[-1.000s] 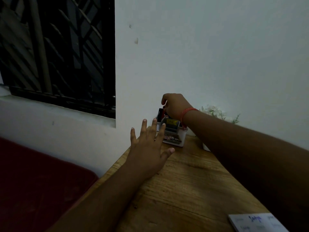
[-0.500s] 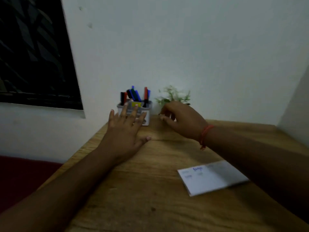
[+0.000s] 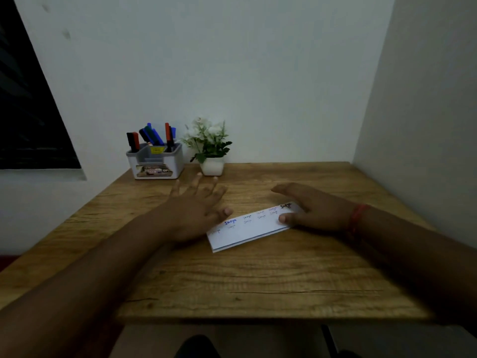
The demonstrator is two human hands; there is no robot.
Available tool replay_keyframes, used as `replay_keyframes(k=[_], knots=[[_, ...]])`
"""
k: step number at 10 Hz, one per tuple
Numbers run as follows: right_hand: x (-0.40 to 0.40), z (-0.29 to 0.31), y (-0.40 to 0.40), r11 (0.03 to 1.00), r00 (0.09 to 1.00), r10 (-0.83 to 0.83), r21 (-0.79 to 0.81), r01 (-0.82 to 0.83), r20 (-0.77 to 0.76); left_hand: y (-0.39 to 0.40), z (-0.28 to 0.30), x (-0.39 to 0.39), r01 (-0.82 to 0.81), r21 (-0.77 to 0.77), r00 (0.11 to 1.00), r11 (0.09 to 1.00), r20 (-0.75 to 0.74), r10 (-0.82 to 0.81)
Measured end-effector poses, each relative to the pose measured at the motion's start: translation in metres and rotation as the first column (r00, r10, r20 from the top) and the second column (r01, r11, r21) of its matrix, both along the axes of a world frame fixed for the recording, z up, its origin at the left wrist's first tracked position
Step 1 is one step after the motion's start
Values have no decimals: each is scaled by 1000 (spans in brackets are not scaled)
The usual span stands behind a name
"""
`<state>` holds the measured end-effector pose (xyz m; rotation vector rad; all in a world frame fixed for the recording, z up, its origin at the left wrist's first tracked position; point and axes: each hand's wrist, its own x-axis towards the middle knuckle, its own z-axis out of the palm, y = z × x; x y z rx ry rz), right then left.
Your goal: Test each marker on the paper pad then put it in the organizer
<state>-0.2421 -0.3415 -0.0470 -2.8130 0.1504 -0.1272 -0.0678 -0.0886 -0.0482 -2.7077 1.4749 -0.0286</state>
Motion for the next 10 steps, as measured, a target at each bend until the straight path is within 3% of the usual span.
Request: replay_keyframes(k=[1, 2, 5, 8, 10], knots=[[-12, -2, 0, 994, 997, -7, -107, -1, -79, 8, 5, -5, 63, 106, 989, 992, -141, -48], [-17, -2, 1, 981, 993, -23, -192, 1, -112, 14, 7, -9, 93, 176, 984, 980, -165, -63], [-30, -6, 7, 950, 986, -146, -291, 118, -76, -1, 13, -15, 103, 42, 981, 994, -168, -94], [-34, -7, 10, 948, 979, -190, -271, 165, -70, -5, 13, -7, 121, 59, 976, 991, -191, -108], [-27, 3, 1, 953, 960, -271, -122, 278, 72, -11, 16, 2, 26, -136, 996, 990, -79, -37]])
